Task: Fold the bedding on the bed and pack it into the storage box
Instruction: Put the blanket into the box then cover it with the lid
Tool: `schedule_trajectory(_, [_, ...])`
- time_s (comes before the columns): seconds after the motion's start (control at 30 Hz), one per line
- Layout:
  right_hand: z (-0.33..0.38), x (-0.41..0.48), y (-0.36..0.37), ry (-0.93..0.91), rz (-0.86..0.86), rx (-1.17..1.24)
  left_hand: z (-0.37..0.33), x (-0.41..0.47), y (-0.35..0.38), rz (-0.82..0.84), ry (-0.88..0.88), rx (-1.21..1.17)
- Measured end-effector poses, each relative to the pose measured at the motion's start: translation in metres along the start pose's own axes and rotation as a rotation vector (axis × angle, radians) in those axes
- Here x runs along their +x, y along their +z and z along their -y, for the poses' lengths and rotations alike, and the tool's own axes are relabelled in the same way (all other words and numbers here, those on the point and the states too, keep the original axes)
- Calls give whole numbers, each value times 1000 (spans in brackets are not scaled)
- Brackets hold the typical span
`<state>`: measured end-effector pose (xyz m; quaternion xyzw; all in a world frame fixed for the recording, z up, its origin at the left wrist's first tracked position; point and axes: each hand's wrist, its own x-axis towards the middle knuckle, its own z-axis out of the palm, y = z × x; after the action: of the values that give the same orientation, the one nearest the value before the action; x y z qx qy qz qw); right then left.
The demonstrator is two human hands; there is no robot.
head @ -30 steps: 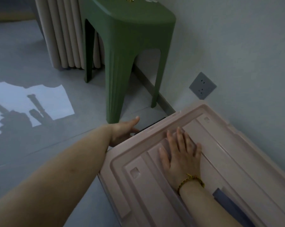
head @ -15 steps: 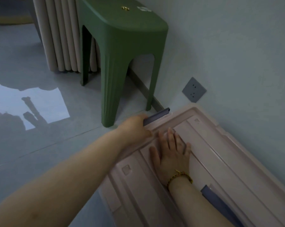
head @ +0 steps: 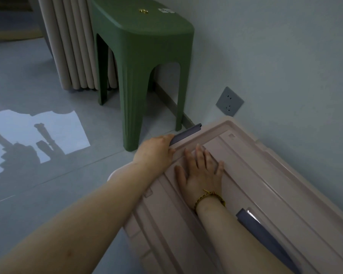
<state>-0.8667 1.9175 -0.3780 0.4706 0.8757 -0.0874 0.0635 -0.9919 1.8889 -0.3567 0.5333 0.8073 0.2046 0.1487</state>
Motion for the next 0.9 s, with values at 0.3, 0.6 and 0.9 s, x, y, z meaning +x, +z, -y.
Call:
schedule_trajectory(0.3, [-3, -1, -1, -18, 13, 33, -1, 1, 4, 19, -67, 14])
schedule_trajectory(0.6, [-8, -1, 0, -31, 17, 31, 0, 6, 5, 51, -120, -19])
schedule_trajectory(0.9, [-29, -1, -8, -17, 109, 40, 4, -95, -6, -256, -298, -190])
